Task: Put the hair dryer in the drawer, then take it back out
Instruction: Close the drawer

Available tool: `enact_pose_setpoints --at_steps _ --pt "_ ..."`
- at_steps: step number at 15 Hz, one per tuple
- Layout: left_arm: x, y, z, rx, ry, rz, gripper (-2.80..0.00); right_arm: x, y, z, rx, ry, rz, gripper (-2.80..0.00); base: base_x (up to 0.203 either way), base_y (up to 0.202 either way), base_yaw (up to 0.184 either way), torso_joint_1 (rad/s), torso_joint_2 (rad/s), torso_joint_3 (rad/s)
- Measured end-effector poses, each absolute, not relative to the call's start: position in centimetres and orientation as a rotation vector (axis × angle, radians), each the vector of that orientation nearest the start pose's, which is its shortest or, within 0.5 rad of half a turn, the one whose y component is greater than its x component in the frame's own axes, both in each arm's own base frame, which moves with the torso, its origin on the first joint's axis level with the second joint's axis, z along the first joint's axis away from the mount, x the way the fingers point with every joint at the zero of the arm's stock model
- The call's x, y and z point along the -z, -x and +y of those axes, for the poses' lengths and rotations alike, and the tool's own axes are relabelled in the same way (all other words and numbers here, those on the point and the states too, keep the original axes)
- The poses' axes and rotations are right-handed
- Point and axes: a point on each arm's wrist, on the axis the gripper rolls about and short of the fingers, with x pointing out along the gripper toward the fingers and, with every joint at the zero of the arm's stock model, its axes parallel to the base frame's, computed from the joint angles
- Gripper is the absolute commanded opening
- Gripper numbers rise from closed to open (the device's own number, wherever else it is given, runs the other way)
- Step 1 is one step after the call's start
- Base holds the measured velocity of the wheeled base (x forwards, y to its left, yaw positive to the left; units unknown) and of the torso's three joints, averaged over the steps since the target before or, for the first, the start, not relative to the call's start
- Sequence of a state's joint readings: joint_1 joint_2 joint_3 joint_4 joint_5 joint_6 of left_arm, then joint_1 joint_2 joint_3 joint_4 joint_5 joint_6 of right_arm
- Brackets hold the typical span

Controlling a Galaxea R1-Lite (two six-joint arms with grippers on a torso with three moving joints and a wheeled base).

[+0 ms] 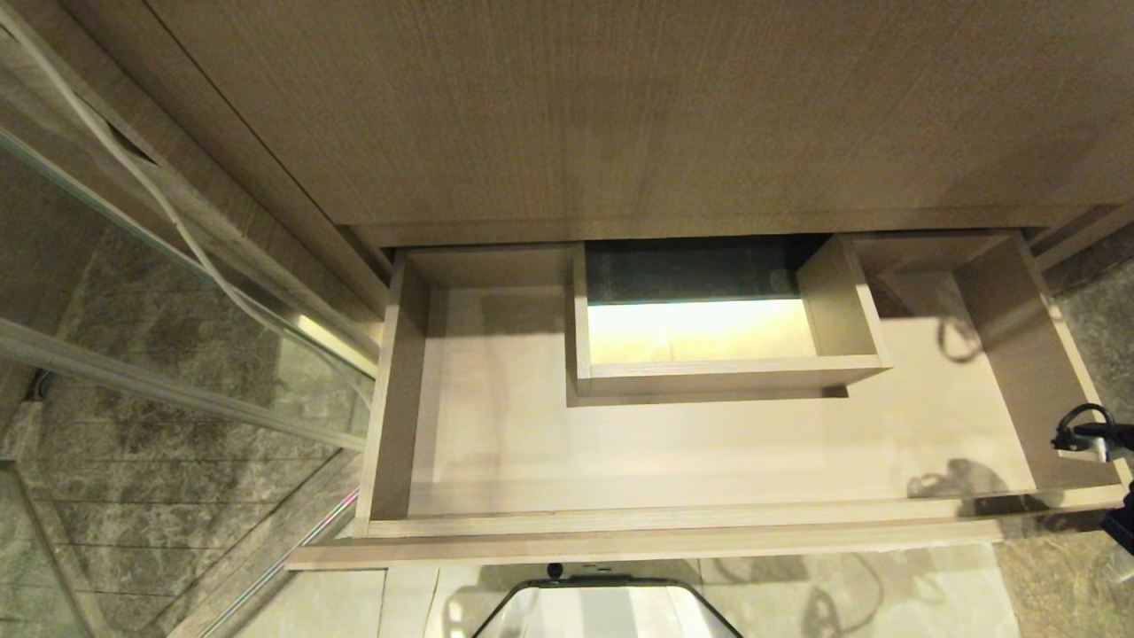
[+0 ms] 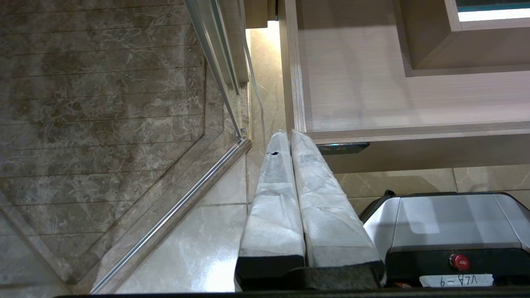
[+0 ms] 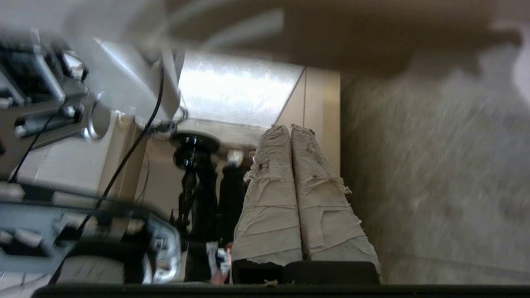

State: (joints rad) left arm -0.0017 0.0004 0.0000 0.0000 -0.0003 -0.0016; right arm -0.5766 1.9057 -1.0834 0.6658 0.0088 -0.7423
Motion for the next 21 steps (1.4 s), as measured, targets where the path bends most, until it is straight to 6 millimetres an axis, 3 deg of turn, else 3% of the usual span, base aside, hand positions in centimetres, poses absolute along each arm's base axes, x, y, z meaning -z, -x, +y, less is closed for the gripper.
enact_pose_setpoints --at_steps 4,7,12,16,18,21 --pt "-7.5 2.3 0.0 0.002 0.002 0.001 -2.80 -9.4 -25.6 -16.8 -0.080 0.169 1.338 -2.80 0.000 0.000 0.000 0.000 0.00 0.000" --pt "-7.5 2.3 0.0 0.003 0.001 0.001 -2.80 -10.3 -26.0 -17.4 -0.094 0.145 1.193 -2.80 0.000 0.000 0.000 0.000 0.00 0.000" --pt "-7.5 2.3 0.0 0.003 0.001 0.000 -2.80 -14.0 -27.4 -18.6 -0.118 0.184 0.794 -2.80 0.000 0.000 0.000 0.000 0.00 0.000" --pt "-7.5 2.3 0.0 0.001 0.001 0.001 -2.80 -18.7 -31.0 -20.7 -0.052 0.339 0.401 -2.80 0.000 0.000 0.000 0.000 0.00 0.000" --pt "-7.5 2.3 0.0 0.002 0.002 0.000 -2.80 -19.4 -31.0 -20.7 -0.039 0.361 0.362 -2.80 0.000 0.000 0.000 0.000 0.00 0.000" --pt "-7.5 2.3 0.0 0.002 0.001 0.001 -2.80 -19.7 -29.2 -19.4 -0.060 0.324 0.400 -2.80 0.000 0.000 0.000 0.000 0.00 0.000"
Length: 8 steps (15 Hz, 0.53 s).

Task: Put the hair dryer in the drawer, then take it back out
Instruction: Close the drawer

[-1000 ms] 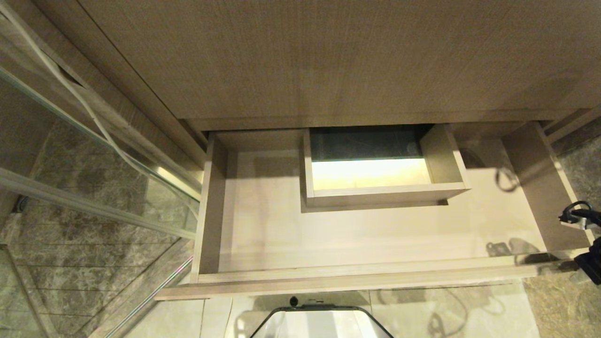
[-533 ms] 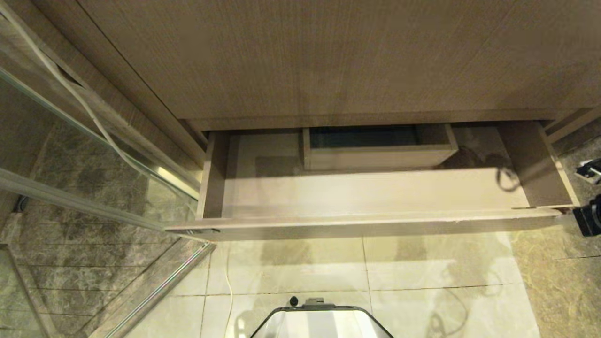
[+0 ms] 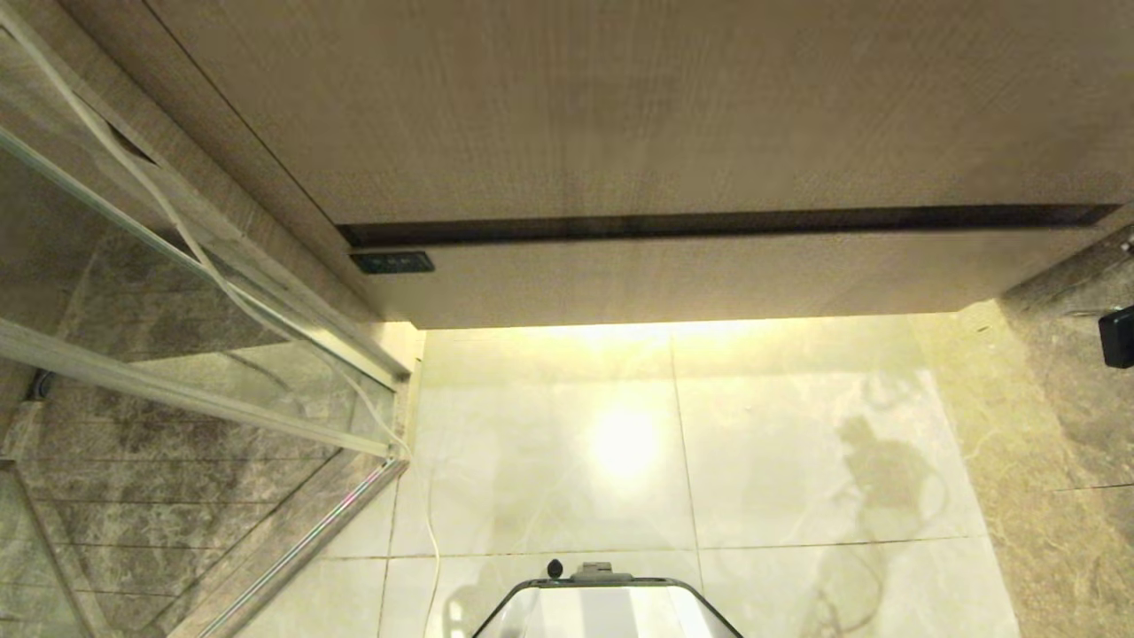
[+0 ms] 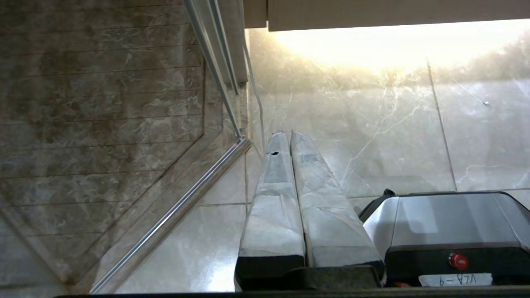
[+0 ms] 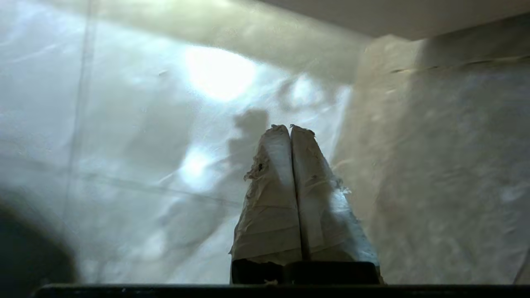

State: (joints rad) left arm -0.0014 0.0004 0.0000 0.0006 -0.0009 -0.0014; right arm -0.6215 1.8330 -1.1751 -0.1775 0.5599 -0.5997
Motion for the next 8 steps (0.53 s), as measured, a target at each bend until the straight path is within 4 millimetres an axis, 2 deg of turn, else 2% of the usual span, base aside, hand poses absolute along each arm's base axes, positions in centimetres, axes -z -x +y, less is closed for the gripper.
enact_pose_setpoints --at_steps 4,6,8 --pt "-7.5 2.3 0.0 0.003 0.001 0.000 -2.80 -22.7 -24.3 -15.8 -0.108 0.257 0.433 -2.80 0.000 0.000 0.000 0.000 0.00 0.000" --pt "-7.5 2.3 0.0 0.003 0.002 0.000 -2.80 -24.8 -20.2 -12.9 -0.112 0.241 0.424 -2.80 0.000 0.000 0.000 0.000 0.00 0.000" --pt "-7.5 2.3 0.0 0.002 0.001 0.000 -2.80 -25.2 -15.9 -9.8 -0.101 0.237 0.390 -2.80 0.000 0.000 0.000 0.000 0.00 0.000"
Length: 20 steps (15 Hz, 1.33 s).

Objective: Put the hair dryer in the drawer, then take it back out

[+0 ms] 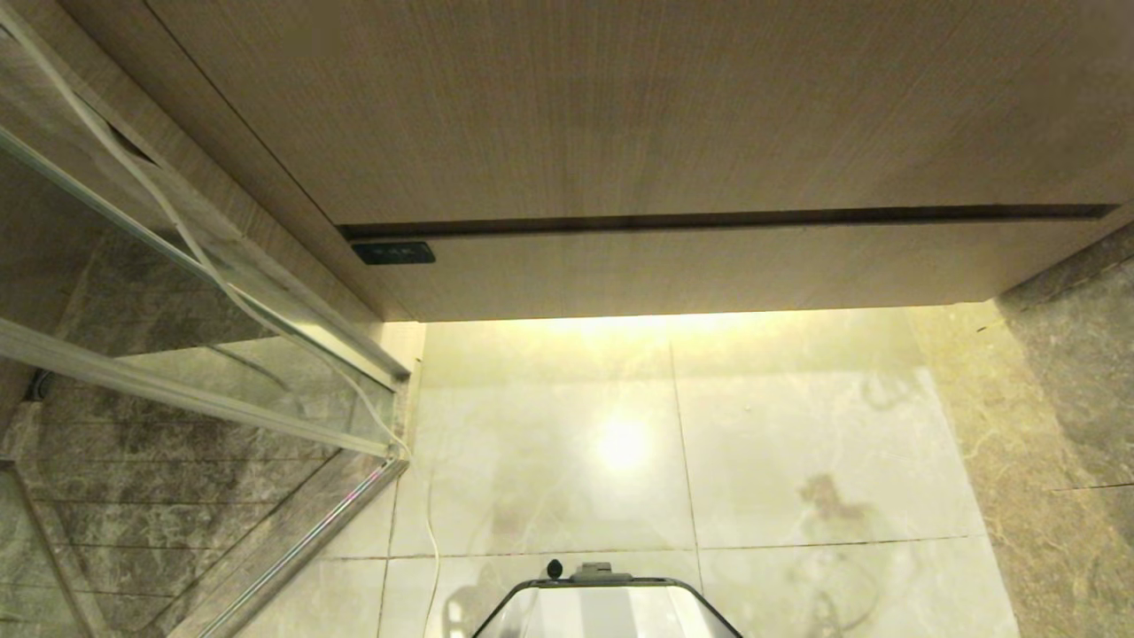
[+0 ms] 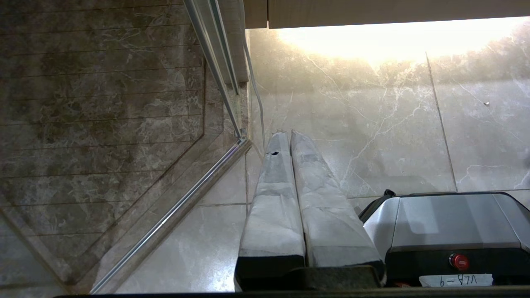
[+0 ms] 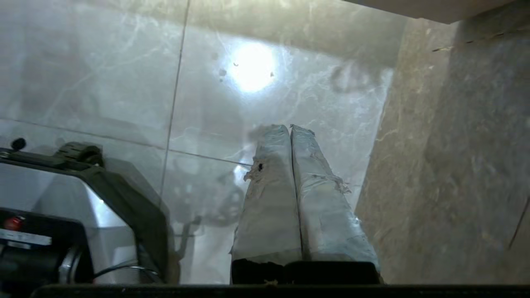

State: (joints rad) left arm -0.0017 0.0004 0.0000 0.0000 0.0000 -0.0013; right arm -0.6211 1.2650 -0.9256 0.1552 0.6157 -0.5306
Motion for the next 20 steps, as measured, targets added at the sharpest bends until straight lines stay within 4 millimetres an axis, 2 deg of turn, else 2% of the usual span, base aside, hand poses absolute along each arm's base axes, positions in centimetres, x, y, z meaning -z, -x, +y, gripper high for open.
enact_pose_setpoints --at_steps 2,6,8,10,12,15,20 --pt "-7.5 2.3 0.0 0.002 0.001 0.001 -2.80 -23.7 -11.8 -6.4 -0.082 0.216 0.329 -2.80 0.000 0.000 0.000 0.000 0.00 0.000" --pt "-7.5 2.3 0.0 0.002 0.001 0.000 -2.80 -19.3 -5.4 -0.7 -0.101 0.168 0.122 -2.80 0.000 0.000 0.000 0.000 0.00 0.000" --pt "-7.5 2.3 0.0 0.002 0.001 0.000 -2.80 -16.1 -1.9 0.2 -0.088 0.156 0.005 -2.80 0.000 0.000 0.000 0.000 0.00 0.000" --pt "-7.5 2.3 0.0 0.002 0.001 0.000 -2.80 -12.7 0.4 0.3 -0.080 0.157 -0.080 -2.80 0.000 0.000 0.000 0.000 0.00 0.000" --pt "-7.5 2.3 0.0 0.002 0.001 0.000 -2.80 -10.5 1.6 0.0 -0.105 0.142 -0.126 -2.80 0.000 0.000 0.000 0.000 0.00 0.000" --pt "-7.5 2.3 0.0 0.002 -0.001 0.000 -2.80 -9.0 2.1 -0.2 -0.164 0.116 -0.119 -2.80 0.000 0.000 0.000 0.000 0.00 0.000" --pt "-7.5 2.3 0.0 0.002 0.000 0.000 -2.80 -8.7 2.3 -0.3 -0.172 0.053 -0.119 -2.80 0.000 0.000 0.000 0.000 0.00 0.000"
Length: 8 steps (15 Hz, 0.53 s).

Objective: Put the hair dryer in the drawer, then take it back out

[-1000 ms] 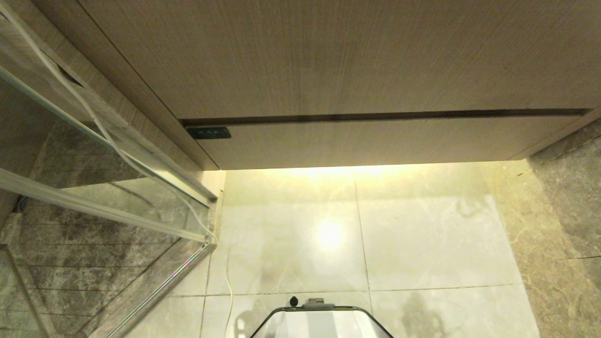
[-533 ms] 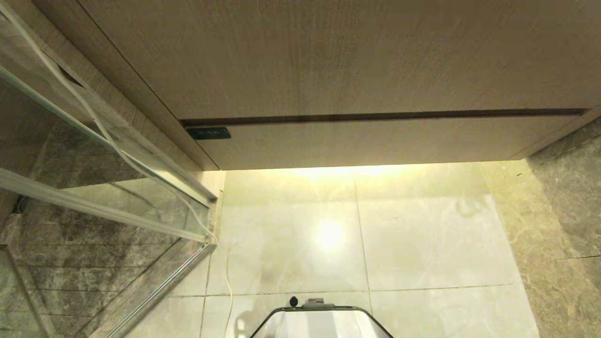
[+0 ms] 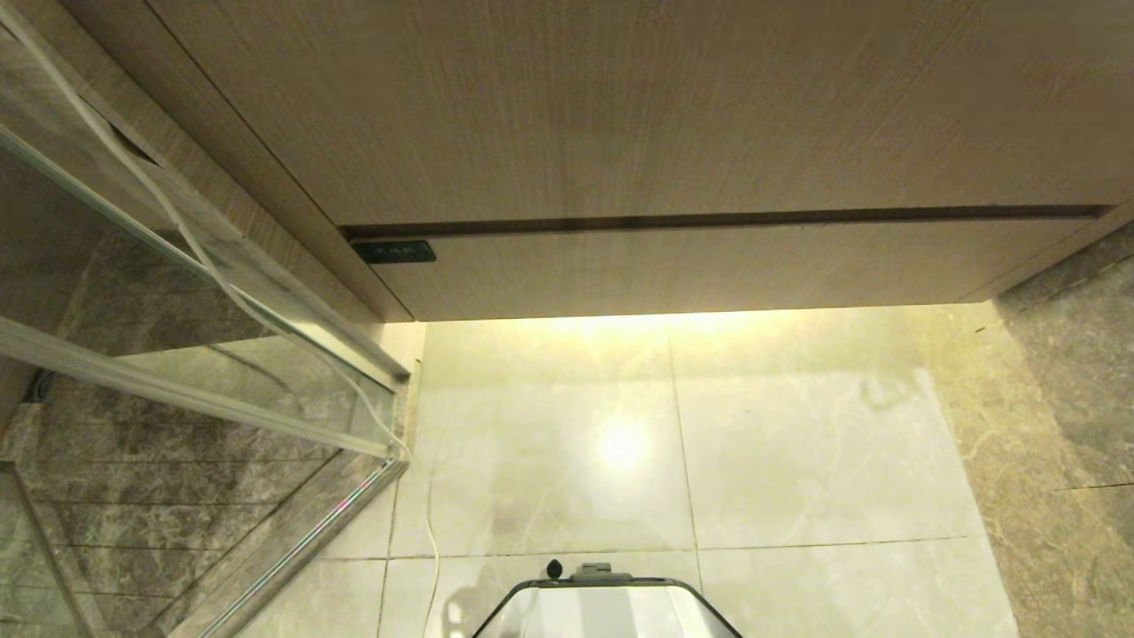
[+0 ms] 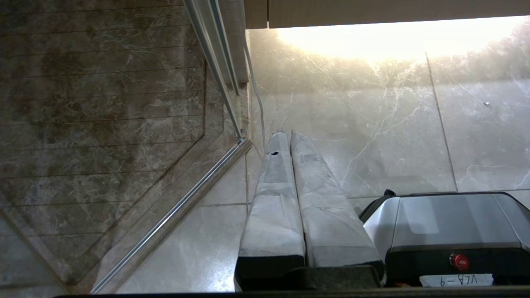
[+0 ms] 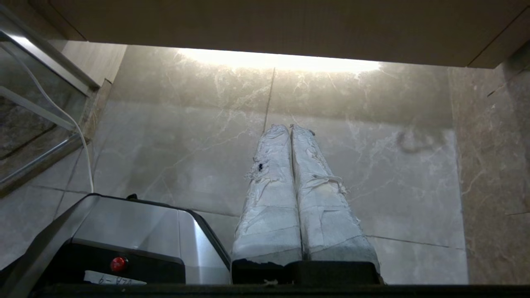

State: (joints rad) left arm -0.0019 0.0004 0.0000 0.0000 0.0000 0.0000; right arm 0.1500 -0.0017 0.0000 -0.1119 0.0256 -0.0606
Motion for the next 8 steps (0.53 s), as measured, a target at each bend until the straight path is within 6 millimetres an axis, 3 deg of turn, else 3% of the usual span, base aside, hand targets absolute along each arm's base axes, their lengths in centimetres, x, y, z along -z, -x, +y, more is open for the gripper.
enact_pose_setpoints --at_steps 8 --pt "-7.55 2.28 0.00 0.002 0.000 0.000 -2.80 -8.69 2.36 -0.30 -0.172 0.056 -0.121 -2.80 0.000 0.000 0.000 0.000 0.00 0.000"
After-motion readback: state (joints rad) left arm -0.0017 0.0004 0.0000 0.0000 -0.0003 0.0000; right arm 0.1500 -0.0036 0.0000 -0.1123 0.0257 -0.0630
